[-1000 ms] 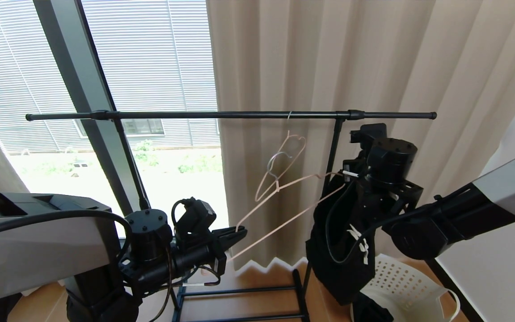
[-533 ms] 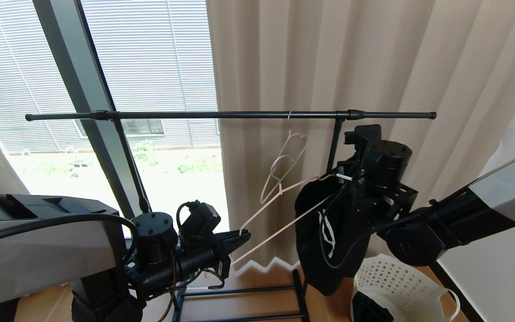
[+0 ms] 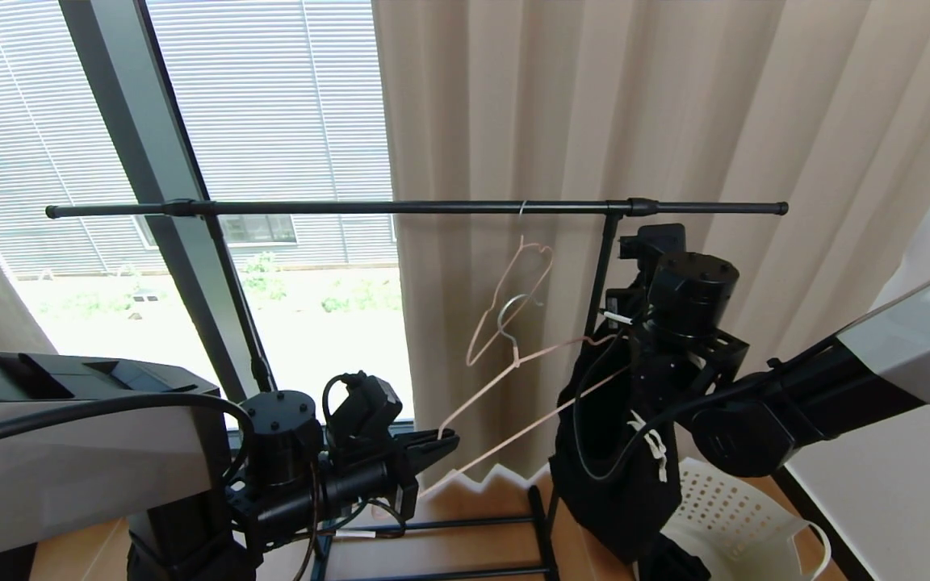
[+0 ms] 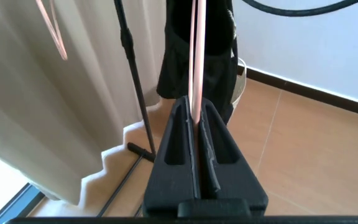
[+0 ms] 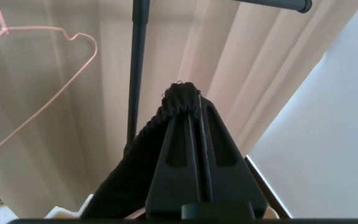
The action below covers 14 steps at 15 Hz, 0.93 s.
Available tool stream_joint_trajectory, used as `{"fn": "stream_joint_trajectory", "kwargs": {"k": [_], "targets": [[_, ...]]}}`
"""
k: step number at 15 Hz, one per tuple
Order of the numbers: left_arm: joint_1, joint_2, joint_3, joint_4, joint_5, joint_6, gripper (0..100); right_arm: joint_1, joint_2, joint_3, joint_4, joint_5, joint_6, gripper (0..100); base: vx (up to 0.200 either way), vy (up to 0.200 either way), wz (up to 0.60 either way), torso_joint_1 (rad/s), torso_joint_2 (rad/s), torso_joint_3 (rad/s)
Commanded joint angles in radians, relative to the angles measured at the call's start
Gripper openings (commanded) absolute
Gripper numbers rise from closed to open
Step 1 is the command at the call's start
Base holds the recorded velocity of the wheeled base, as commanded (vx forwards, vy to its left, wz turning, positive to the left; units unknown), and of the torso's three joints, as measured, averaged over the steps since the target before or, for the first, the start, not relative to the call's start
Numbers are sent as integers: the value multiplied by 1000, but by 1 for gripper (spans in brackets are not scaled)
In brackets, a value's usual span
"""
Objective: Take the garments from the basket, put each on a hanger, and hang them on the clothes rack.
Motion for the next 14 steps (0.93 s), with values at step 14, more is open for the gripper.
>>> {"fn": "stream_joint_trajectory", "kwargs": {"k": [14], "targets": [[-30, 26, -94, -1, 150, -86, 0, 138, -12, 52, -57, -61, 6, 0, 0, 0, 0, 0, 0, 0]]}}
